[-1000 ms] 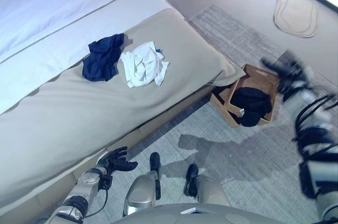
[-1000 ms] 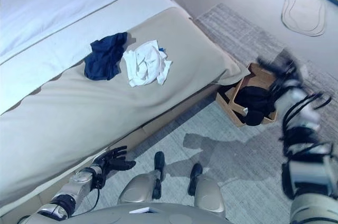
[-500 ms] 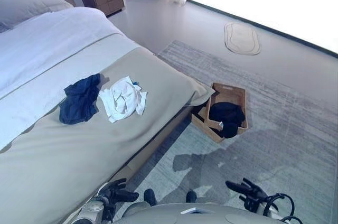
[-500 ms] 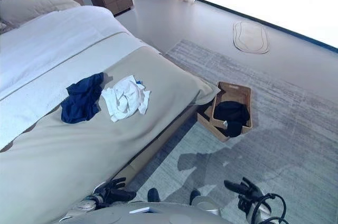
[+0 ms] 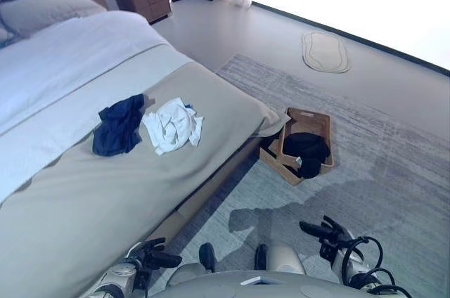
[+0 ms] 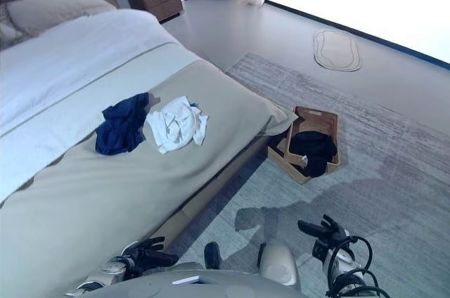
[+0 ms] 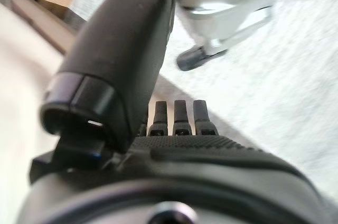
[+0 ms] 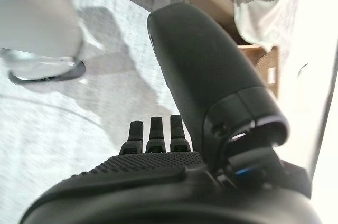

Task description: Pick up the clothes from the bed and place them into the basket

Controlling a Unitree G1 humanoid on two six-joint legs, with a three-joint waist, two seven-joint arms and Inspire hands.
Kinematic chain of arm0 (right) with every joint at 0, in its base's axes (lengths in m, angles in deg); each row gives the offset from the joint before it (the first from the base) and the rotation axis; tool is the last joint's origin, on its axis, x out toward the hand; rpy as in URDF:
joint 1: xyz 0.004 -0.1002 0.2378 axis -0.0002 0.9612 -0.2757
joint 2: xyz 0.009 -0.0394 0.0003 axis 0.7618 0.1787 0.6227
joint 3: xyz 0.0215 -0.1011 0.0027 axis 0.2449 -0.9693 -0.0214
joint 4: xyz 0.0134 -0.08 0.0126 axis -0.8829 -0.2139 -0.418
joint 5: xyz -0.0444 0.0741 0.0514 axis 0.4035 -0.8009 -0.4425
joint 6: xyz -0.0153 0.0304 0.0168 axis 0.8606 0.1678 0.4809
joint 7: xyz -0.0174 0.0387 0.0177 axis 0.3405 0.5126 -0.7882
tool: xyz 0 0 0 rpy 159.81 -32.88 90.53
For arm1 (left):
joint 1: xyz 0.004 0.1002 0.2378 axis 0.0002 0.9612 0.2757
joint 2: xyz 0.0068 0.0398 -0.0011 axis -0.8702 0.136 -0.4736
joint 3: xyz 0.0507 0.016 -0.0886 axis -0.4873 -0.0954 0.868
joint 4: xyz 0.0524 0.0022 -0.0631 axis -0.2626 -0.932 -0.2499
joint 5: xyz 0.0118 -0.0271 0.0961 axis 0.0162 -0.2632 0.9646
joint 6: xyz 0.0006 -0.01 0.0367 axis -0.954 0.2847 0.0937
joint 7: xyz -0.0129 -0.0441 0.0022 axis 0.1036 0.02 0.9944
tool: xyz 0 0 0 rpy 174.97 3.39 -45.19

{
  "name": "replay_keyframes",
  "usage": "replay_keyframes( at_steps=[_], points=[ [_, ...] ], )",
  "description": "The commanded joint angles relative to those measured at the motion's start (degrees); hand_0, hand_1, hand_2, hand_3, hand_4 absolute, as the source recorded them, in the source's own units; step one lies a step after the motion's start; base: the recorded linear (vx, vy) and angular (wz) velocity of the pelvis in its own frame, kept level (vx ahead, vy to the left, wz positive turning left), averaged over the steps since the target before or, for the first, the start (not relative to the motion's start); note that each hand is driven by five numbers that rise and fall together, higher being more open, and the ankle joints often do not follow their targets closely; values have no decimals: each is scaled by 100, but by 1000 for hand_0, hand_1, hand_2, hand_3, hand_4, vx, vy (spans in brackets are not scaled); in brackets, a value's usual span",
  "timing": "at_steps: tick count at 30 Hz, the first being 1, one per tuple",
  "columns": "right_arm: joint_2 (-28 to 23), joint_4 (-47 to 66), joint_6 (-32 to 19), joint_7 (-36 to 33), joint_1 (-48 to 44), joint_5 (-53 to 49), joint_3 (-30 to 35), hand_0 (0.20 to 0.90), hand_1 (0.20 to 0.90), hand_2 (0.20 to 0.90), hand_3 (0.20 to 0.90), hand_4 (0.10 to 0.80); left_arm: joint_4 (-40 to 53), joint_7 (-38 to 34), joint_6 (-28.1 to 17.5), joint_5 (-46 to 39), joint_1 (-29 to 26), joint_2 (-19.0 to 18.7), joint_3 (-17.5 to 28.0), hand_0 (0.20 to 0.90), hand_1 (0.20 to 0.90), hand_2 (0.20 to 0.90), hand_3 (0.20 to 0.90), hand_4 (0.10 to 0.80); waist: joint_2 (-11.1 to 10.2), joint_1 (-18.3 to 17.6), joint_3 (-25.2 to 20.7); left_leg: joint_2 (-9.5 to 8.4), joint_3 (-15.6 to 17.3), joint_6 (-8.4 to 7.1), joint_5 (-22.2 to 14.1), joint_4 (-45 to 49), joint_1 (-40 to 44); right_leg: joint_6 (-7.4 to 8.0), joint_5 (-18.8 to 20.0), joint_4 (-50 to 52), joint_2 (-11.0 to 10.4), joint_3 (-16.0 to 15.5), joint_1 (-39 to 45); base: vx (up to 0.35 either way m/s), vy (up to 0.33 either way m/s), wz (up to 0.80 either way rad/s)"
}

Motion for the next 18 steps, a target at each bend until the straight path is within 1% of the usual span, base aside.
replay_keyframes(
  at_steps=[1,2,3,4,5,6,7,8,9,10,11,12,13,14,15,16,17,18],
  points=[
    [-730,460,-253,9,-519,-70,18,900,900,900,900,800,27,-139,57,80,-101,-63,28,900,900,900,900,800,370,-36,362,414,-468,-98,-1107,-221,1052,-267,1449,-1057,90,108,-233,489,-483,3],
    [-706,497,-254,34,-485,-8,67,900,900,900,900,800,32,-120,115,55,-160,-93,77,900,900,900,900,800,340,-42,399,460,-478,-142,-1262,-71,1110,-229,1548,-1237,-43,6,-355,510,-421,-41],
    [-679,549,-235,10,-452,89,101,900,900,900,900,800,50,-151,142,-22,-166,-103,102,900,900,900,900,800,340,-52,420,496,-505,-161,-1383,50,1164,-223,1585,-1258,-94,-86,-428,574,-445,-30],
    [-681,584,-208,7,-415,109,109,900,900,900,900,800,73,-147,161,-26,-150,-113,146,900,900,900,900,800,317,-72,427,546,-565,-168,-1555,250,1235,-247,1596,-1081,-124,-79,-556,482,-367,5],
    [-678,552,-225,42,-371,147,156,900,900,900,900,800,111,-154,194,4,-131,-102,157,900,900,900,900,800,323,-86,383,627,-589,-221,-1621,331,1261,-230,1523,-1111,-139,-124,-508,620,-439,28],
    [-668,493,-205,36,-304,183,177,900,900,900,900,800,97,-214,144,-9,-64,-59,166,900,900,900,900,800,304,-119,300,742,-703,-352,-1759,538,1394,-207,1520,-919,-229,33,-480,711,-488,34],
    [-636,439,-171,25,-243,179,187,900,900,900,900,800,83,-218,78,-67,8,-24,211,900,900,900,900,800,347,-156,238,918,-702,-427,-1838,705,1498,-205,1367,-567,-190,115,-494,761,-517,39],
    [-586,420,-93,71,-162,156,188,900,900,900,900,800,80,-196,0,-84,106,5,273,900,900,900,900,800,362,-201,146,1040,-724,-533,-1690,801,1635,-226,1214,-313,-138,126,-534,698,-512,43],
    [-511,338,-26,186,-32,176,195,900,900,900,900,800,95,-155,-140,39,221,63,367,900,900,900,900,800,443,-227,17,1194,-715,-701,-1164,1027,1649,-331,976,-149,2,56,-453,737,-617,36],
    [-459,143,-92,376,68,436,119,900,900,900,900,800,146,-101,-391,-103,289,148,369,900,900,900,900,800,508,-220,-53,1348,-633,-773,-625,1603,1369,-556,698,-141,196,-12,-233,716,-641,27],
    [-439,28,-186,451,114,545,73,900,900,900,900,800,241,-84,-448,-211,248,224,337,900,900,900,900,800,506,-226,-88,1374,-557,-757,-395,1975,1146,-702,582,-241,299,-31,-3,572,-538,20],
    [-431,-10,-236,484,134,587,30,900,900,900,900,800,305,-80,-466,-237,203,269,302,900,900,900,900,800,507,-235,-108,1378,-531,-740,-294,2149,1004,-784,528,-309,353,-31,128,389,-385,11],
    [-433,-28,-322,508,137,638,-30,900,900,900,900,800,393,-39,-500,-230,142,303,231,900,900,900,900,800,502,-264,-126,1424,-437,-710,-197,2352,858,-897,446,-356,424,-15,253,332,-362,20],
    [-451,-6,-426,469,118,671,-104,900,900,900,900,800,489,40,-545,-96,69,313,150,900,900,900,900,800,464,-247,-133,1330,-446,-633,-224,2511,651,-978,396,-440,473,-19,398,232,-271,28],
    [-455,3,-438,457,113,671,-120,900,900,900,900,800,502,39,-548,-87,57,316,136,900,900,900,900,800,458,-242,-134,1300,-464,-617,-244,2528,611,-984,392,-456,479,-22,417,197,-229,42],
    [-481,64,-466,403,91,648,-194,900,900,900,900,800,570,60,-599,37,19,329,71,900,900,900,900,800,436,-196,-126,1139,-535,-556,-325,2538,463,-998,381,-521,509,-29,498,213,-210,40],
    [-548,178,-473,383,28,489,-305,900,900,900,900,800,679,77,-718,135,-13,353,-43,900,900,900,900,800,420,-69,-71,782,-601,-475,-485,2359,211,-990,372,-662,571,-118,659,257,-226,41],
    [-564,254,-433,377,-16,428,-331,900,900,900,900,800,713,81,-766,146,-13,366,-47,900,900,900,900,800,425,-6,-41,675,-514,-462,-563,2113,195,-966,357,-724,595,-250,751,307,-179,45]
  ],
)
